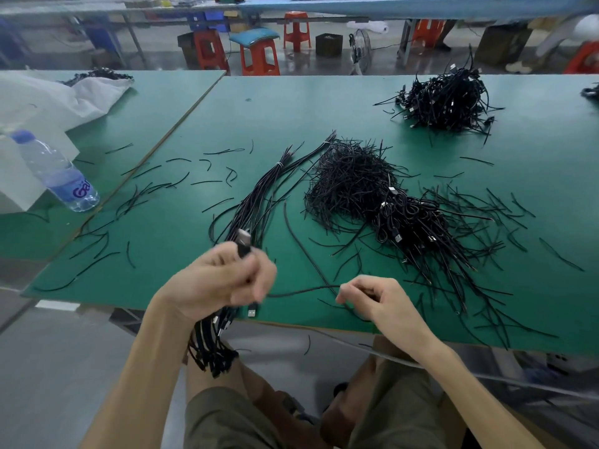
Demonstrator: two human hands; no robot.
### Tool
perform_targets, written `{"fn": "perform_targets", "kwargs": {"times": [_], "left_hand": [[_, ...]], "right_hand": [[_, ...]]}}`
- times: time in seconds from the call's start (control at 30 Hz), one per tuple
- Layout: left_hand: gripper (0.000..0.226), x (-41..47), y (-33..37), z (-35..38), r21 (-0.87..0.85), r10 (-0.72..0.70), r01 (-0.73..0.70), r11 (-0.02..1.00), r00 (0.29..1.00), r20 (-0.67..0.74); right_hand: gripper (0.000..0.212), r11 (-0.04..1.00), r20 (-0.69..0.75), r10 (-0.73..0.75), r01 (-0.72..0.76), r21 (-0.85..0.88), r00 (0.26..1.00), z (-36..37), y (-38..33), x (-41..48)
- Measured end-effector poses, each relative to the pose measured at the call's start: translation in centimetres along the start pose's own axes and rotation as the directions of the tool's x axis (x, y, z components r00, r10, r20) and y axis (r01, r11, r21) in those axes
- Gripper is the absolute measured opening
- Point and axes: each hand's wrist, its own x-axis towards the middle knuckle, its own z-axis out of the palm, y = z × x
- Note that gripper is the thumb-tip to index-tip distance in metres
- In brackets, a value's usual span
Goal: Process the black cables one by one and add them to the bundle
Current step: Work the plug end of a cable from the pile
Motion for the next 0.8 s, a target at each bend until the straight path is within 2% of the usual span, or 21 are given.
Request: {"fn": "perform_targets", "kwargs": {"times": [0.03, 0.07, 0.13, 0.17, 0.23, 0.33, 0.4, 0.5, 0.6, 0.8], "left_hand": [[0.034, 0.2, 0.1, 0.3, 0.111, -0.115, 0.100, 0.989, 0.985, 0.130], [0.033, 0.6, 0.1, 0.8, 0.222, -0.257, 0.205, 0.953, 0.937, 0.236], [0.031, 1.6, -0.4, 1.8, 0.401, -0.481, 0.357, 0.844, 0.833, 0.273], [0.032, 2.0, -0.8, 2.2, 0.455, -0.525, 0.384, 0.804, 0.816, 0.240], [0.032, 2.5, -1.6, 2.9, 0.473, -0.520, 0.404, 0.783, 0.842, 0.141], [0.027, 2.5, -2.5, 3.2, 0.378, -0.461, 0.459, 0.804, 0.883, -0.092], [0.025, 2.5, -2.8, 3.6, 0.364, -0.411, 0.443, 0.819, 0.896, -0.167], [0.023, 2.7, -2.8, 4.4, 0.260, -0.351, 0.381, 0.887, 0.923, -0.158], [0.028, 2.8, -2.3, 4.7, 0.145, -0.312, 0.333, 0.932, 0.938, -0.149], [0.030, 2.4, -2.8, 4.0, 0.179, -0.302, 0.329, 0.927, 0.939, -0.165]], "right_hand": [[0.026, 1.000, -0.028, 0.002, -0.002, 0.003, 1.000, 0.0, -0.5, 0.2], [0.026, 1.000, -0.044, -0.004, 0.004, 0.006, 0.999, 0.0, -1.1, 0.4], [0.027, 0.999, -0.032, -0.043, 0.043, 0.012, 0.999, 0.3, -2.5, 0.6], [0.027, 0.998, -0.012, -0.069, 0.069, 0.014, 0.998, 0.5, -3.3, 0.6], [0.029, 0.994, 0.025, -0.110, 0.110, 0.013, 0.994, 1.3, -4.7, 0.4], [0.030, 0.989, 0.065, -0.144, 0.142, 0.038, 0.987, 2.2, -5.7, -0.2], [0.033, 0.985, 0.080, -0.168, 0.163, 0.064, 0.983, 2.5, -6.1, -0.5], [0.036, 0.980, 0.069, -0.196, 0.192, 0.057, 0.978, 2.9, -6.5, -0.7], [0.037, 0.974, -0.012, -0.207, 0.207, 0.087, 0.978, 2.6, -6.6, -0.8], [0.035, 0.959, -0.074, -0.248, 0.256, 0.122, 0.966, 2.7, -7.0, -1.2]]}}
